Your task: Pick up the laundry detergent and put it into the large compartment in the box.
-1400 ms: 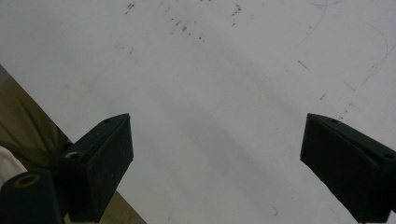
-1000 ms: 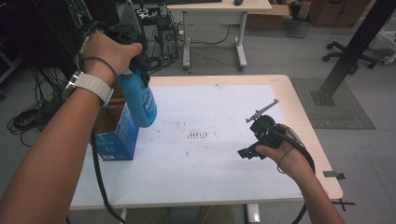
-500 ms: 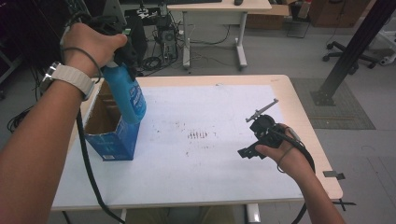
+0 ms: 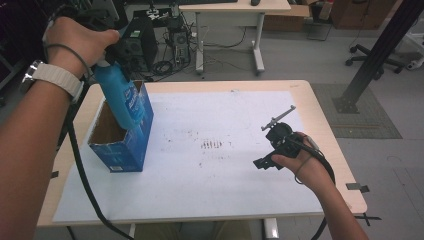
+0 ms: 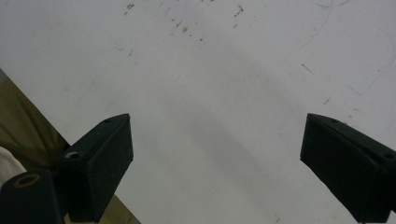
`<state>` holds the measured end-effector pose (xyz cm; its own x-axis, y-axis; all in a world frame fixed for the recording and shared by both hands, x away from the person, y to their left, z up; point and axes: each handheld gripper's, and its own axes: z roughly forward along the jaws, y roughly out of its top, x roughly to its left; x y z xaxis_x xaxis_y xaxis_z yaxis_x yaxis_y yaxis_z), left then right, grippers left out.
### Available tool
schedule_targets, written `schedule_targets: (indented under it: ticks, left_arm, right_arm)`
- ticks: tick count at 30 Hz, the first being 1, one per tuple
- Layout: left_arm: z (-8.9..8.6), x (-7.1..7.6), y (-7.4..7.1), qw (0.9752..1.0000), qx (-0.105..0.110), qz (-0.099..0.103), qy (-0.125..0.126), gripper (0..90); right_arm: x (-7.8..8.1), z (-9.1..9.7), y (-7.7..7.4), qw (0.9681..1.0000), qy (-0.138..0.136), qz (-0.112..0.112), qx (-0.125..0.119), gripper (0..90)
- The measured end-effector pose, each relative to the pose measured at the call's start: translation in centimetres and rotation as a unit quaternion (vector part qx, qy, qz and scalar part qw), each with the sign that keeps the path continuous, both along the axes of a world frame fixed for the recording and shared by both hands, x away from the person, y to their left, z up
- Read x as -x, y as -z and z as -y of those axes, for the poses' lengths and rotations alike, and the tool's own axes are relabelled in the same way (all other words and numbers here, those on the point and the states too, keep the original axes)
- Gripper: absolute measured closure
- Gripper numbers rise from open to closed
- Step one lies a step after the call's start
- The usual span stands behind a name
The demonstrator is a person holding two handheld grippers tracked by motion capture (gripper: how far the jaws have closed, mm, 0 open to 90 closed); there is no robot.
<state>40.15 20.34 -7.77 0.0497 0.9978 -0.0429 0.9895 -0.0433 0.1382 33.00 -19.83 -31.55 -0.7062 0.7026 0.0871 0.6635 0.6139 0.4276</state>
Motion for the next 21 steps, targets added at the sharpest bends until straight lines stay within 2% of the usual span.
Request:
schedule_targets:
  ticks: [10,21]
  left_arm:
    - [-2.1,0.1,-0.2,0.9999,-0.002,0.005,-0.016,37.5]
    - [-3.9,-0.1,0.7,0.9994,-0.011,0.012,-0.030,37.5]
  right_arm:
    - [-0.2,0.0,0.1,1.0000,0.002,-0.002,0.001,9.4]
    - [-0.4,0.0,0.3,1.0000,0.003,-0.004,0.000,9.4]
